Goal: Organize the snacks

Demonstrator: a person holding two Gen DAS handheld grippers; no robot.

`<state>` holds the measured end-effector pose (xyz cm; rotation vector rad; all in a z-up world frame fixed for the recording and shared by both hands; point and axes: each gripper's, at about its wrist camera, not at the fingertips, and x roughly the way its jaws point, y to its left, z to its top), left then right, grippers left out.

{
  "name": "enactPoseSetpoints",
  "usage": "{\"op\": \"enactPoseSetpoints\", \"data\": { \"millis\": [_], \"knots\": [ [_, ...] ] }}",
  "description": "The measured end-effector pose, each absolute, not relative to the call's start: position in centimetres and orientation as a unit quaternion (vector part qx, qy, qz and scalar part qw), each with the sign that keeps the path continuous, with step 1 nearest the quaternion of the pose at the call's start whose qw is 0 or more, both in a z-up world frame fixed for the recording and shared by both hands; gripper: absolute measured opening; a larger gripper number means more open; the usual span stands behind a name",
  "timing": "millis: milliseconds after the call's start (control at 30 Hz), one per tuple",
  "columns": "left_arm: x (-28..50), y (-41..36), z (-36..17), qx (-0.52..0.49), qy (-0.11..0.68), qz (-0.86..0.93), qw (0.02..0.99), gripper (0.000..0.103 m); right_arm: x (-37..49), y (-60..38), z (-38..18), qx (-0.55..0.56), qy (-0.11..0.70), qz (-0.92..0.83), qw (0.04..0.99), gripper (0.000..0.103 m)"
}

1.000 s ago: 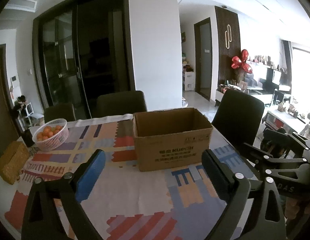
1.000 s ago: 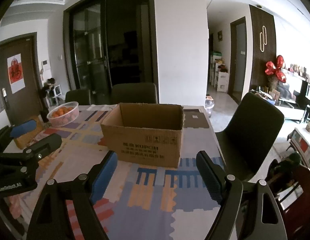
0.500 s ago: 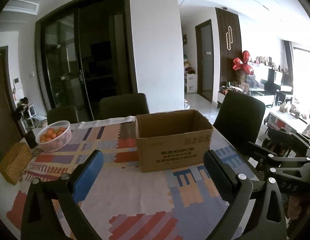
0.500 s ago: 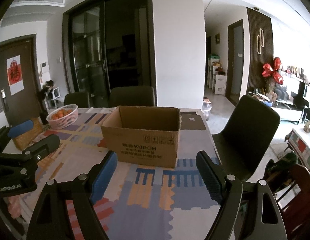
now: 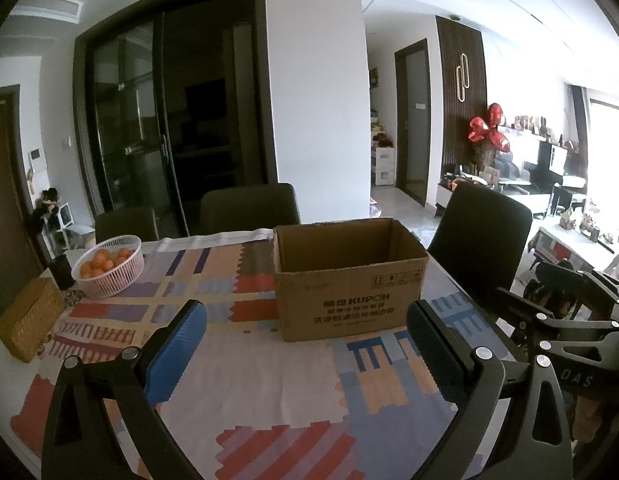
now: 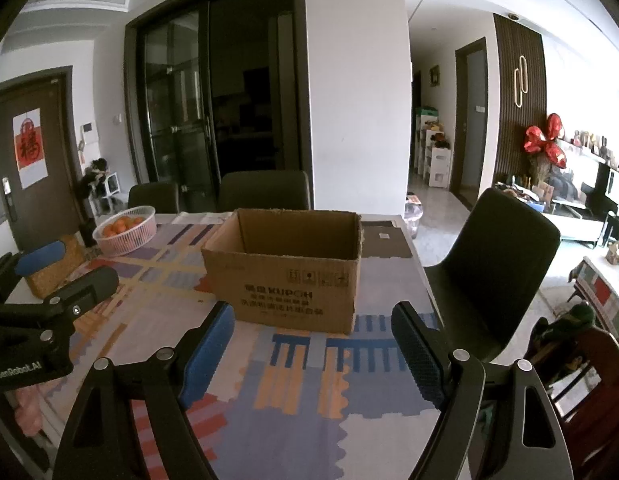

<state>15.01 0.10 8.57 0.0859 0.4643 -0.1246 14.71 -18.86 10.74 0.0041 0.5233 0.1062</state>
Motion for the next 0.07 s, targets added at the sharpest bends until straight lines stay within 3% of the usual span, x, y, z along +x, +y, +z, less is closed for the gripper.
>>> {"op": "enactPoseSetpoints", "data": {
  "millis": [67],
  "knots": [
    [15.03,0.09,8.58,0.043,0.229,-0.062,0.970,0.102,14.72,-18.87,10.76,0.002,0.258,0.053,0.965,0.081]
  ]
}}
